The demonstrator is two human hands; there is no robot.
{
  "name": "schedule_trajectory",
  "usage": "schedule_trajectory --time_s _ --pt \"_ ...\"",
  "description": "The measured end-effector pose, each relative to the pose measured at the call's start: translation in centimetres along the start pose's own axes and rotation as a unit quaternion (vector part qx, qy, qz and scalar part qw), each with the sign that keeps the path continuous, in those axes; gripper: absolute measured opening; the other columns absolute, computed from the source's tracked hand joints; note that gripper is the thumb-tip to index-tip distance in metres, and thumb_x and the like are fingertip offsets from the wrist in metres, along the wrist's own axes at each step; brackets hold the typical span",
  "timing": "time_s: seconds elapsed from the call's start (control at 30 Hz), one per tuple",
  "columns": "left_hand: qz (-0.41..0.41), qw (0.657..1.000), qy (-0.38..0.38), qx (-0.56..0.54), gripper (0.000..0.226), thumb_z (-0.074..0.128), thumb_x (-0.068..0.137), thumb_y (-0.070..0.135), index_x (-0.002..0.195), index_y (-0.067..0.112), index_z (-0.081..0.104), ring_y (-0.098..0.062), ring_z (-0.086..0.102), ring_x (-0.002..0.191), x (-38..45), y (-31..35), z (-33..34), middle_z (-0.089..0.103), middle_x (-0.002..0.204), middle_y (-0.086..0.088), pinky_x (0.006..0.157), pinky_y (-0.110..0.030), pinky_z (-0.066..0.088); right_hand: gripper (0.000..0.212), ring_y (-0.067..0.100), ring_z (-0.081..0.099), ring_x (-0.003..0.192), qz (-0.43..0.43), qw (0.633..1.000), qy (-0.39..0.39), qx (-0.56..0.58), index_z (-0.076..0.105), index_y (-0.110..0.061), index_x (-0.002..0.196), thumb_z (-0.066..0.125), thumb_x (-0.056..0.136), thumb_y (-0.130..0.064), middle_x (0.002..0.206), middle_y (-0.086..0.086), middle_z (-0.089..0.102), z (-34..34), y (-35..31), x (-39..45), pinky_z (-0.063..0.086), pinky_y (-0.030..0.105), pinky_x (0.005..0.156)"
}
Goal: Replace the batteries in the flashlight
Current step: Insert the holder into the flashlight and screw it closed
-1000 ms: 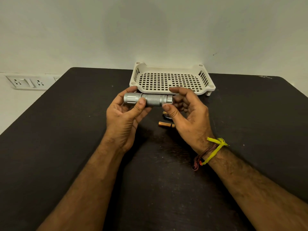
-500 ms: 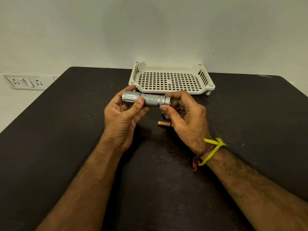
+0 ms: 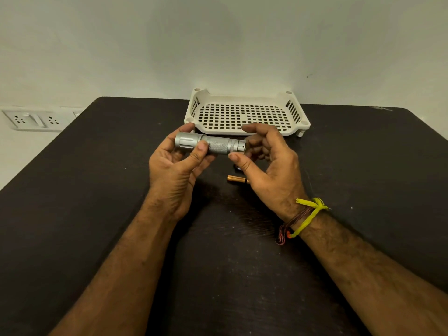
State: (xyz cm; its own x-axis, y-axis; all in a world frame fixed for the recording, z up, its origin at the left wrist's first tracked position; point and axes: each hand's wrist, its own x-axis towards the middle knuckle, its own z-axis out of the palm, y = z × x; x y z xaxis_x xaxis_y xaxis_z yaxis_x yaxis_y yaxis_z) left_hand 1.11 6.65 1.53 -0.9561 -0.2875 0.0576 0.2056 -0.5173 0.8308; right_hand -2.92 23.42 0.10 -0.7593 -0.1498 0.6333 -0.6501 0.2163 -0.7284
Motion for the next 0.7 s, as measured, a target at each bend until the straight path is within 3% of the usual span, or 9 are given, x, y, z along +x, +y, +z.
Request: schedule_trajectory --time_s 0.07,0.2,0.37,0.53,0.7 --pt "-0.001 1.0 0.001 0.002 0.058 0.071 0.075 0.007 0.132 0.007 0.056 -0.028 0.067 0.116 -0.01 0.0 0.01 0.065 0.131 -0.018 0.082 -0.032 0.06 0.031 0.016 0.068 0.08 -0.003 1.0 -0.015 -0.013 0.065 -0.009 0.112 0.078 0.084 -0.014 0.094 0.001 0.069 0.23 0.0 -0.09 0.059 0.035 0.078" --pt "-0.003 1.0 -0.002 0.006 0.058 0.071 0.076 0.007 0.132 0.006 0.056 -0.029 0.067 0.116 -0.03 -0.02 0.03 0.065 0.13 -0.018 0.085 -0.035 0.06 0.022 0.02 0.071 0.076 0.023 1.0 -0.007 -0.005 0.069 -0.008 0.104 0.074 0.089 -0.024 0.087 0.003 0.073 0.03 0.05 -0.12 0.06 0.043 0.07" --pt "-0.001 1.0 0.01 -0.011 0.061 0.07 0.076 0.006 0.135 0.004 0.054 -0.028 0.067 0.116 0.01 0.04 0.1 0.064 0.132 -0.02 0.084 -0.033 0.06 0.037 0.013 0.066 0.08 -0.025 0.999 -0.019 -0.012 0.062 -0.012 0.116 0.079 0.083 -0.011 0.093 0.001 0.067 0.12 -0.03 -0.04 0.056 0.023 0.078" --pt "-0.005 1.0 0.007 -0.007 0.058 0.07 0.076 0.007 0.132 0.006 0.056 -0.028 0.068 0.115 -0.02 0.02 0.12 0.065 0.13 -0.019 0.083 -0.032 0.06 0.015 0.023 0.069 0.073 0.03 1.0 -0.004 0.006 0.067 -0.01 0.101 0.07 0.092 -0.022 0.085 0.008 0.071 0.12 0.26 0.02 0.059 0.045 0.067" --pt "0.0 1.0 0.006 -0.005 0.059 0.07 0.076 0.006 0.133 0.005 0.056 -0.028 0.067 0.116 0.0 0.04 0.16 0.064 0.131 -0.019 0.083 -0.032 0.06 0.035 0.013 0.066 0.08 -0.01 1.0 -0.022 -0.009 0.062 -0.01 0.116 0.077 0.085 -0.012 0.093 0.0 0.066 0.13 0.0 -0.01 0.058 0.029 0.077"
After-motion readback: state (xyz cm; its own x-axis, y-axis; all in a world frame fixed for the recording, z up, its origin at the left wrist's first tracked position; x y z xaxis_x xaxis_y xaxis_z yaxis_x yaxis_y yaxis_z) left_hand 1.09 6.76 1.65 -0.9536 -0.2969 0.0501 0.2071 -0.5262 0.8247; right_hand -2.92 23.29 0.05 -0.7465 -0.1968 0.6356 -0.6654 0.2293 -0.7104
